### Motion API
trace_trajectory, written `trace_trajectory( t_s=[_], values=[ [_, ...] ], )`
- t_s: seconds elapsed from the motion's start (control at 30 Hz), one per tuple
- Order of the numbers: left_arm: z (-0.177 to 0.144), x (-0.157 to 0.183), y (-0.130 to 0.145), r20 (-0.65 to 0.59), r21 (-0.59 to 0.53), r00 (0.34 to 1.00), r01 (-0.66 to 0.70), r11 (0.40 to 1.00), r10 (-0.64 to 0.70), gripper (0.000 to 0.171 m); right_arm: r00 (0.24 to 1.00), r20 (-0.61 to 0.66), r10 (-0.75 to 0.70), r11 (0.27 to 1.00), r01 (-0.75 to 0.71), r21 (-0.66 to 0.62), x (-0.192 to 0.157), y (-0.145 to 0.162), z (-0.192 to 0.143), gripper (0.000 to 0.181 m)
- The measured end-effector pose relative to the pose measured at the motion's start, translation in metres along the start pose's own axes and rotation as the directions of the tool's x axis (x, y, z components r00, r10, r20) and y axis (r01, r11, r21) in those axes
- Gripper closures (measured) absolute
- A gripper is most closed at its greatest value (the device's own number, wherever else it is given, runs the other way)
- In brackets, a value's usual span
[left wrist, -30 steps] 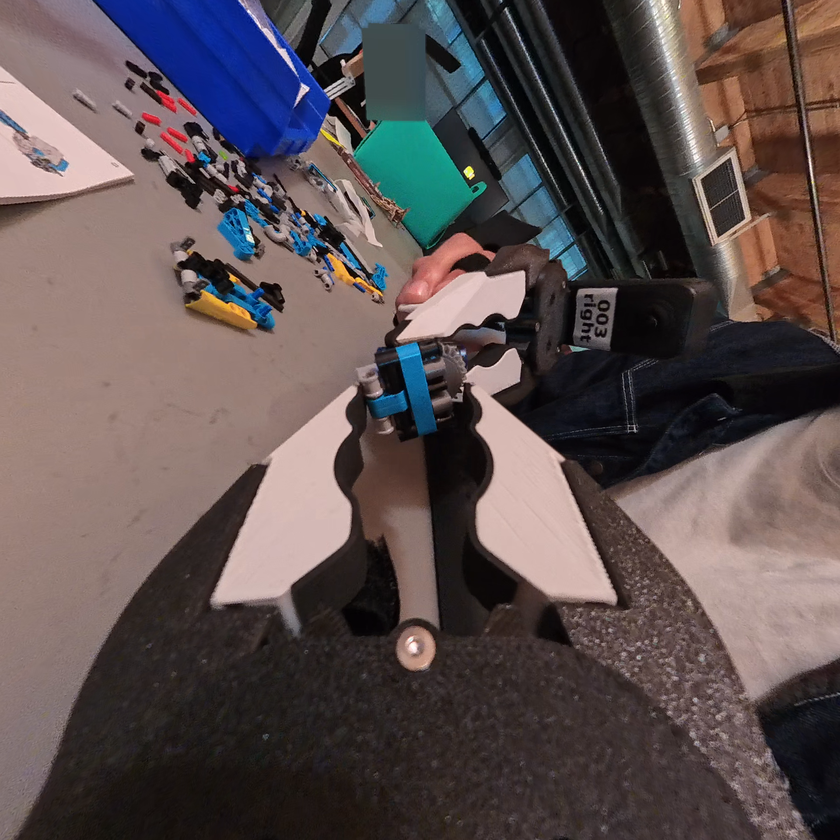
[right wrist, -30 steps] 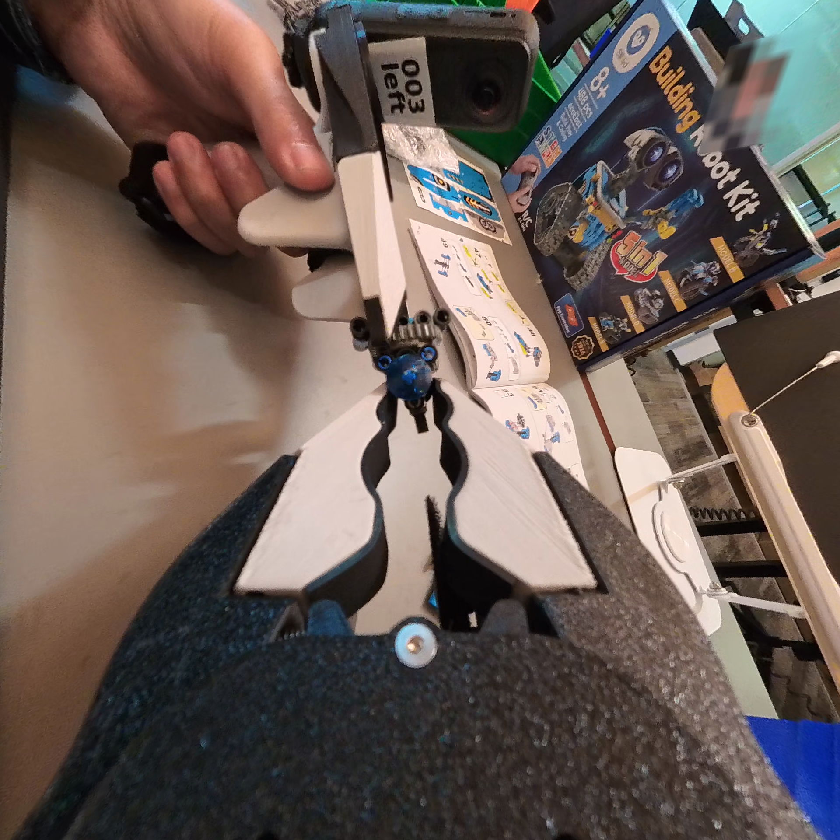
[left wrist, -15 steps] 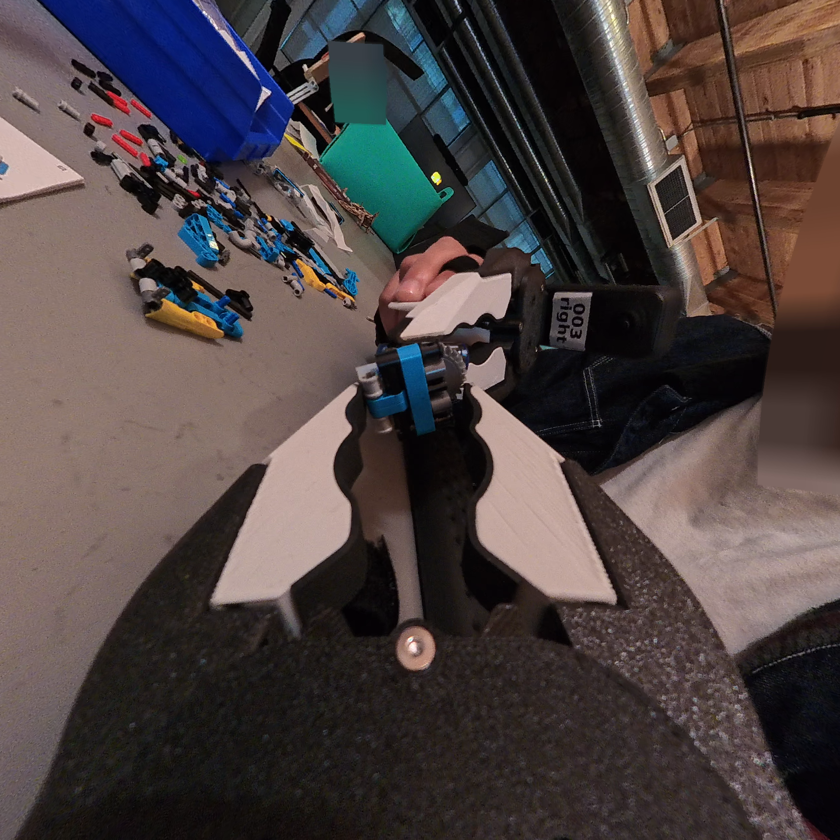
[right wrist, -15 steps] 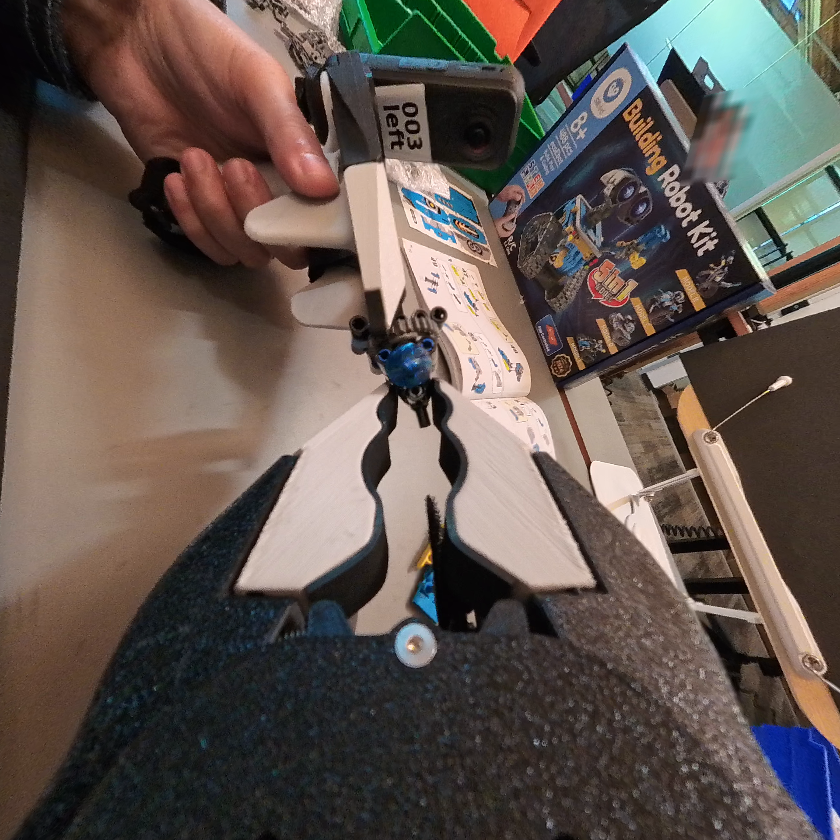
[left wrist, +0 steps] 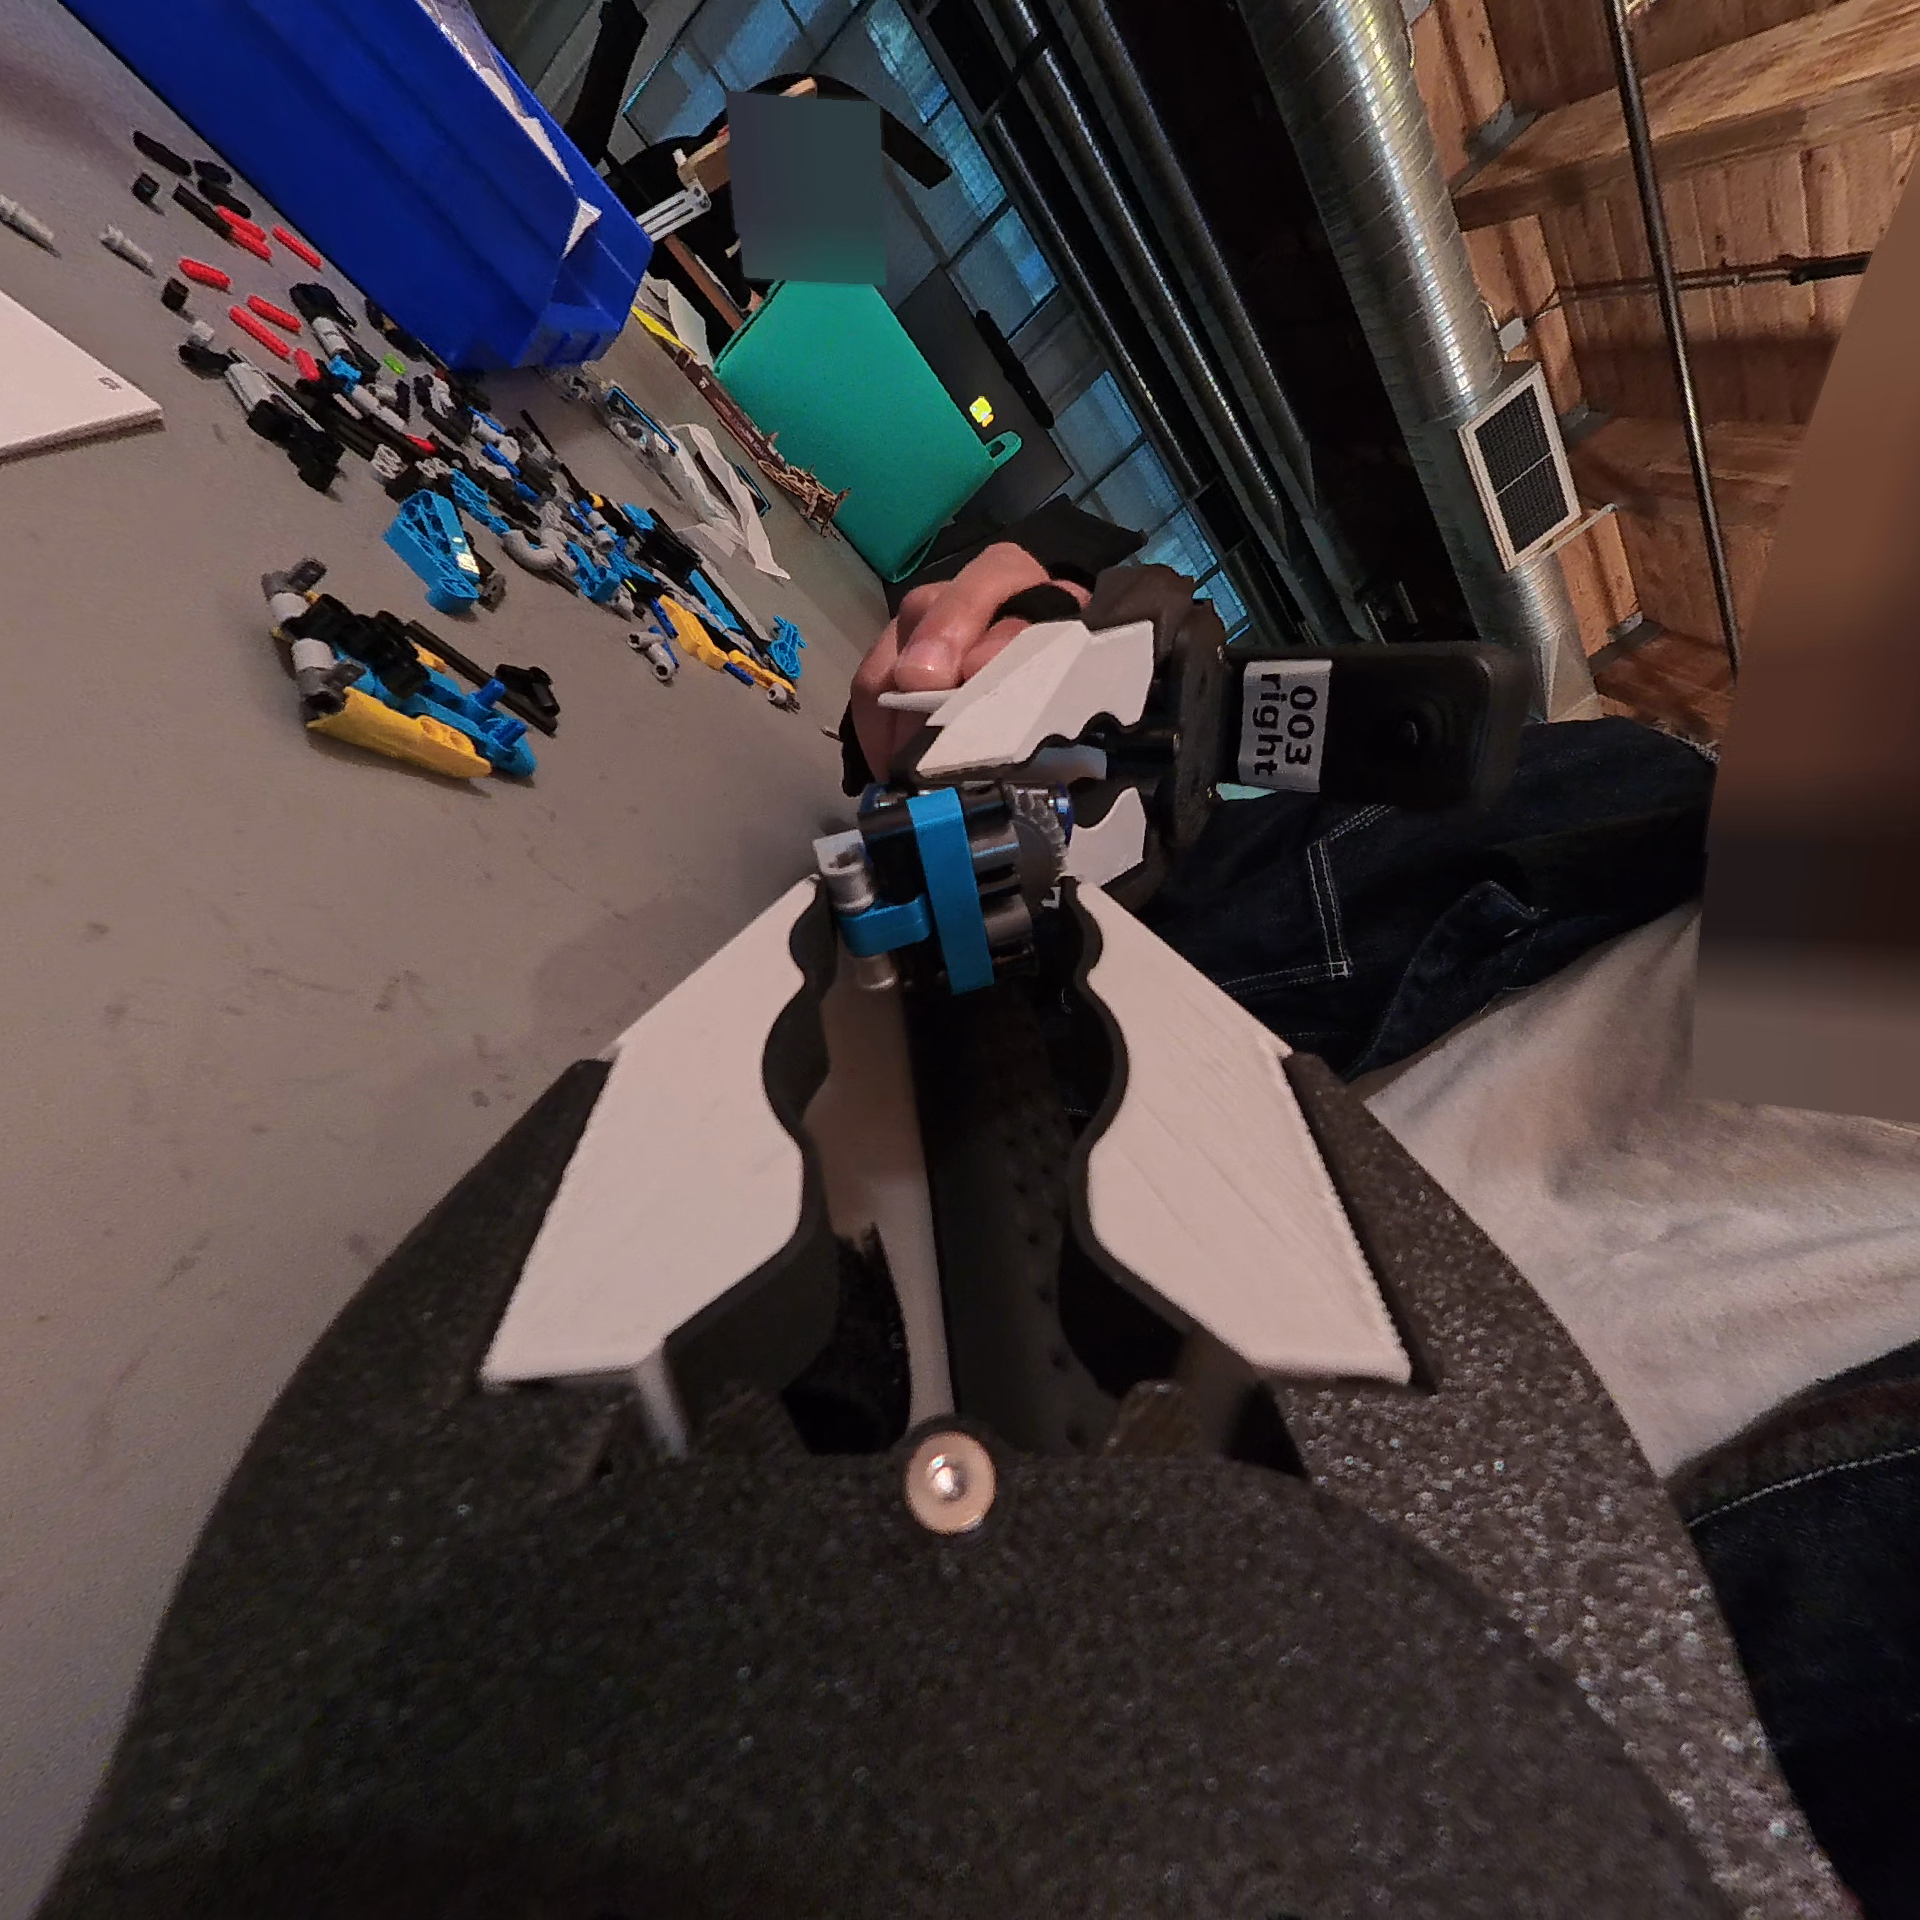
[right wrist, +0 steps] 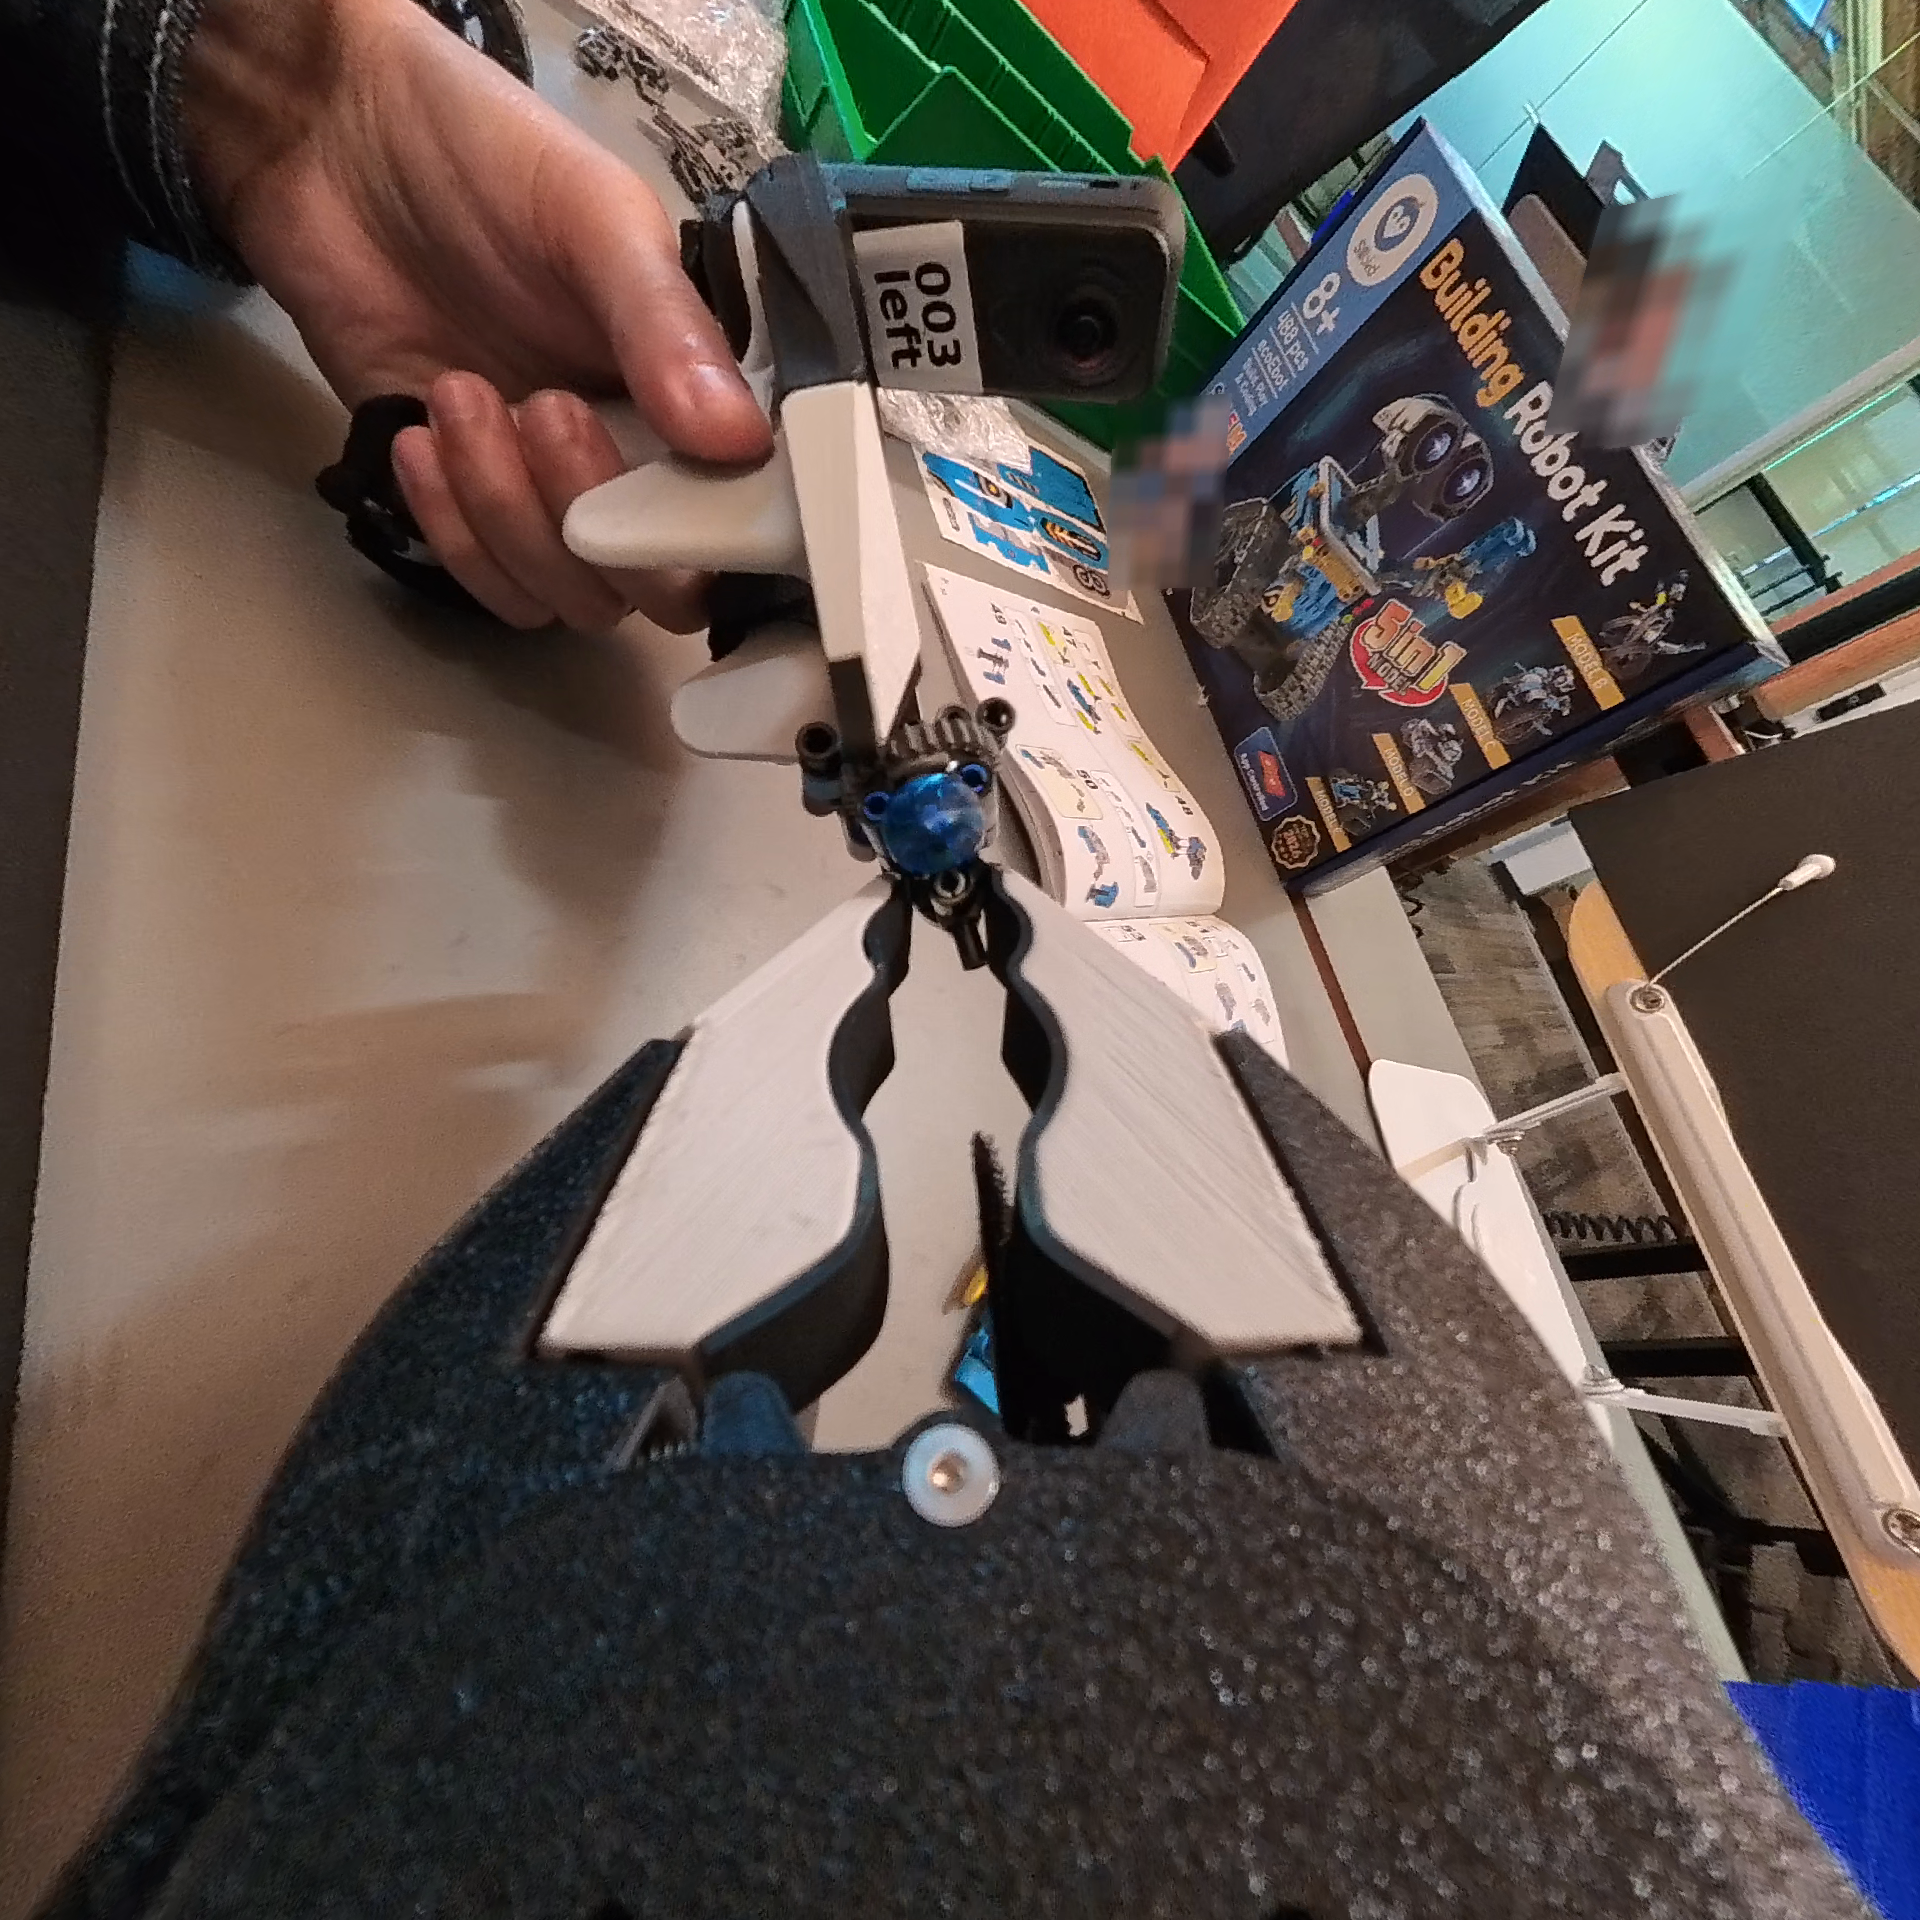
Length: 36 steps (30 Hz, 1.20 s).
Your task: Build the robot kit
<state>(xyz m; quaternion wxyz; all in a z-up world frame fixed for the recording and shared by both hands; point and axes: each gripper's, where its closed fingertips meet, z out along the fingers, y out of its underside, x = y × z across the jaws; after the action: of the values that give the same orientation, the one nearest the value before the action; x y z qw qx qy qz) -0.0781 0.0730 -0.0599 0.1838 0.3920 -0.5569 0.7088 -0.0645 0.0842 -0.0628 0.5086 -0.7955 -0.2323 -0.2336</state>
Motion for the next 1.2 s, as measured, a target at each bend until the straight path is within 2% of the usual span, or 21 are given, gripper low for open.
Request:
trace_trajectory(
  t_s=[0.27, 0.43, 0.6, 0.7, 0.77, 0.8, 0.83, 0.93, 1.03, 1.07, 1.2],
  values=[
    [-0.001, -0.002, -0.001, 0.010, 0.005, 1.000, 0.000, 1.000, 0.000, 0.130, 1.000, 0.009, 0.024, 1.000, -0.024, -0.008, 0.001, 0.004, 0.001, 0.168],
    [-0.009, 0.000, -0.015, 0.020, 0.067, 0.999, -0.031, 0.997, 0.030, 0.121, 0.993, 0.032, 0.112, 0.994, -0.112, 0.008, 0.007, 0.008, 0.000, 0.169],
    [-0.018, 0.018, -0.034, -0.016, 0.175, 0.993, -0.116, 0.978, 0.120, 0.119, 0.920, 0.228, 0.319, 0.926, -0.354, 0.129, 0.003, -0.006, -0.008, 0.169],
    [-0.018, 0.026, -0.036, -0.025, 0.192, 0.986, -0.158, 0.969, 0.165, 0.120, 0.844, 0.344, 0.411, 0.850, -0.491, 0.189, 0.004, -0.017, -0.015, 0.168],
    [-0.016, 0.031, -0.034, -0.052, 0.188, 0.984, -0.160, 0.969, 0.173, 0.120, 0.816, 0.395, 0.421, 0.817, -0.531, 0.225, 0.005, -0.023, -0.020, 0.169],
    [-0.015, 0.035, -0.031, -0.081, 0.177, 0.982, -0.156, 0.972, 0.172, 0.124, 0.825, 0.390, 0.409, 0.821, -0.520, 0.237, 0.006, -0.024, -0.021, 0.168],
    [-0.013, 0.038, -0.028, -0.105, 0.159, 0.980, -0.151, 0.976, 0.169, 0.138, 0.845, 0.364, 0.392, 0.837, -0.491, 0.241, 0.006, -0.021, -0.020, 0.168],
    [-0.006, 0.038, -0.020, -0.116, 0.118, 0.980, -0.148, 0.982, 0.162, 0.143, 0.888, 0.328, 0.321, 0.872, -0.413, 0.264, 0.001, -0.022, -0.019, 0.168],
    [-0.003, 0.030, -0.014, -0.077, 0.078, 0.984, -0.154, 0.985, 0.160, 0.145, 0.919, 0.293, 0.263, 0.909, -0.338, 0.244, -0.005, -0.017, -0.013, 0.168],
    [-0.003, 0.029, -0.013, -0.058, 0.070, 0.982, -0.177, 0.982, 0.181, 0.151, 0.922, 0.285, 0.262, 0.911, -0.334, 0.242, -0.006, -0.016, -0.012, 0.168],
    [-0.004, 0.020, -0.014, 0.079, 0.033, 0.942, -0.330, 0.943, 0.327, 0.155, 0.922, 0.238, 0.305, 0.927, -0.345, 0.149, -0.002, 0.002, -0.001, 0.162]
  ],
)
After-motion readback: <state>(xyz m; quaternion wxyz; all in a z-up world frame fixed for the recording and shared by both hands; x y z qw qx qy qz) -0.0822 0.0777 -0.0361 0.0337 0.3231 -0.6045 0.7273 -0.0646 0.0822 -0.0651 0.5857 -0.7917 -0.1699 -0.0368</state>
